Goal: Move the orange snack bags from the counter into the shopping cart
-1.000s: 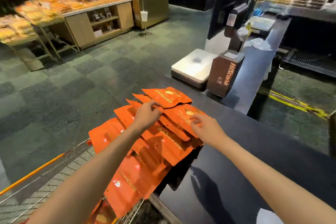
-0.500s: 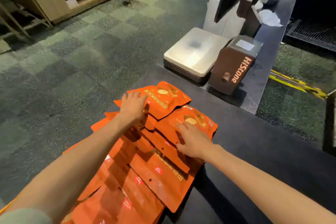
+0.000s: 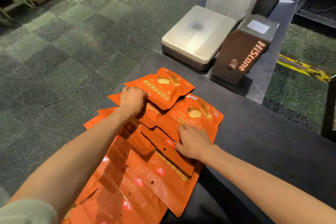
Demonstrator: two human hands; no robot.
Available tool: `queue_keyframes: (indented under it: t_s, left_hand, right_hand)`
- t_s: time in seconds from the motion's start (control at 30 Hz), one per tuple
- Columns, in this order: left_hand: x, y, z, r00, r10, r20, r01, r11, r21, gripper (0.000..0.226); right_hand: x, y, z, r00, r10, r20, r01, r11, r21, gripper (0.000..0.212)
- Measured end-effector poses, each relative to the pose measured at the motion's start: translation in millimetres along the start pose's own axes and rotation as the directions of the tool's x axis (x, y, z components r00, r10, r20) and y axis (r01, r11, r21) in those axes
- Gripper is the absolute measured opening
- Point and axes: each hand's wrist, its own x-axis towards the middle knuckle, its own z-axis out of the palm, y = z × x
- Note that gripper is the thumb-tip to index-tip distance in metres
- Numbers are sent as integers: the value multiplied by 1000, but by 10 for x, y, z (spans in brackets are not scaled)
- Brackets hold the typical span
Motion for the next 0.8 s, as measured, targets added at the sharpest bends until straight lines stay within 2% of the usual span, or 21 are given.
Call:
queue_keyframes:
  t_s: [0.07, 0.13, 0.27, 0.4, 0.53, 0.63, 0.73, 0.8]
  left_hand:
    - [-27, 19, -27, 998, 21, -51, -21, 1000, -1, 33]
    - [-66, 42, -90, 994, 40, -98, -42, 999, -16, 28]
    - [-175, 57, -279, 977, 57, -207, -66, 997, -40, 23]
    - [-318, 89, -498, 929, 91, -359, -144, 982, -126, 41]
    - [-614, 189, -722, 874, 92, -477, -178, 974, -138, 34]
    - [-828, 252, -795, 833, 77, -548, -177, 975, -132, 37]
    - [-1055, 315, -917, 784, 71, -617, -207, 967, -152, 35]
    - [-1250, 353, -1049, 759, 64, -648, -225, 960, -169, 31]
  right_hand:
    - [-40, -68, 10, 994, -52, -101, 44, 996, -81, 27]
    - [-80, -96, -3, 986, -64, -154, 48, 993, -108, 16]
    - [-166, -20, -151, 976, -34, -213, 6, 992, -129, 21]
    - [-349, 53, -274, 955, -19, -296, -17, 993, -116, 23]
    - [-626, 77, -420, 907, 39, -418, -79, 994, -79, 22]
    - [-816, 116, -488, 886, 74, -458, -95, 995, -21, 19]
    - [-1013, 153, -498, 855, 132, -501, -102, 991, 86, 3]
    - [-1180, 144, -500, 832, 166, -530, -96, 983, 158, 11]
